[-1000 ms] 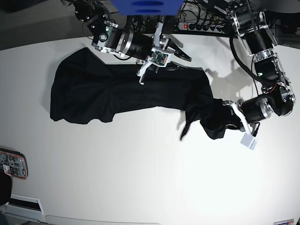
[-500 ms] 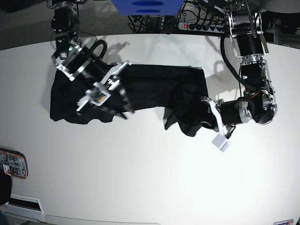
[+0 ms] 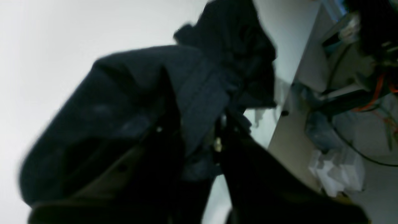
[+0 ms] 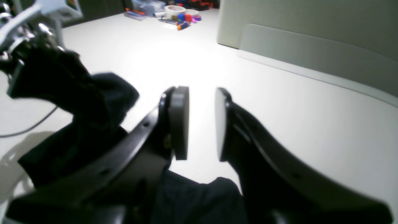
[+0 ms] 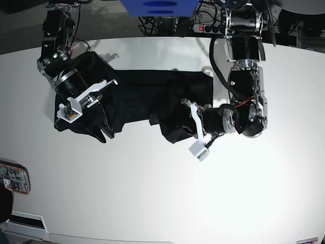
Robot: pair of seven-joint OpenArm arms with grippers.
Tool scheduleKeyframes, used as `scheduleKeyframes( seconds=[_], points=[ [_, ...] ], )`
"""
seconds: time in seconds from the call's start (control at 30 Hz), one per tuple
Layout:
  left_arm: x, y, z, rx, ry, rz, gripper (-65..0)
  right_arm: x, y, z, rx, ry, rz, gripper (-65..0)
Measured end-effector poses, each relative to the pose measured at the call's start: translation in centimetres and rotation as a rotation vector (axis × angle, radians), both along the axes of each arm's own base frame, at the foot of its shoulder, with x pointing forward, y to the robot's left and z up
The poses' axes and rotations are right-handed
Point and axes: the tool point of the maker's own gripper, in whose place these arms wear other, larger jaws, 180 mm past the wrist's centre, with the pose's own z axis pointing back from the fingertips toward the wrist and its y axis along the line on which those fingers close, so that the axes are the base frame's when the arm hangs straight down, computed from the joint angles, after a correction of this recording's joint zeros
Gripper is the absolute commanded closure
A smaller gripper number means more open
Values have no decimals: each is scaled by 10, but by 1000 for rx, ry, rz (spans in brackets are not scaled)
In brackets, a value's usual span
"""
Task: Fold the T-shirt properly
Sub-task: 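Lay the folded end on the strip, open the left gripper and withdraw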
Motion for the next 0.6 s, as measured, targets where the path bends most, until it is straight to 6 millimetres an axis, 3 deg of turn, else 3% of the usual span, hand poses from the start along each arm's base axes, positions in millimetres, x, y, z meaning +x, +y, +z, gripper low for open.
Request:
scheduleKeyframes(
  seconds=[0.07, 0.27, 0.4, 0.6],
  points=[
    [-6, 0, -9, 21, 21, 4, 0, 0, 0, 0, 0, 0, 1, -136],
    [-4, 0, -6, 11, 15, 3, 0, 0, 0, -8, -23, 36, 0, -136],
    [-11, -4, -4, -33, 31, -5, -143, -1, 1, -8, -22, 35, 2, -136],
    [-10, -15, 12, -101, 2, -43, -167, -1, 1, -8, -23, 36, 5, -136]
  ],
)
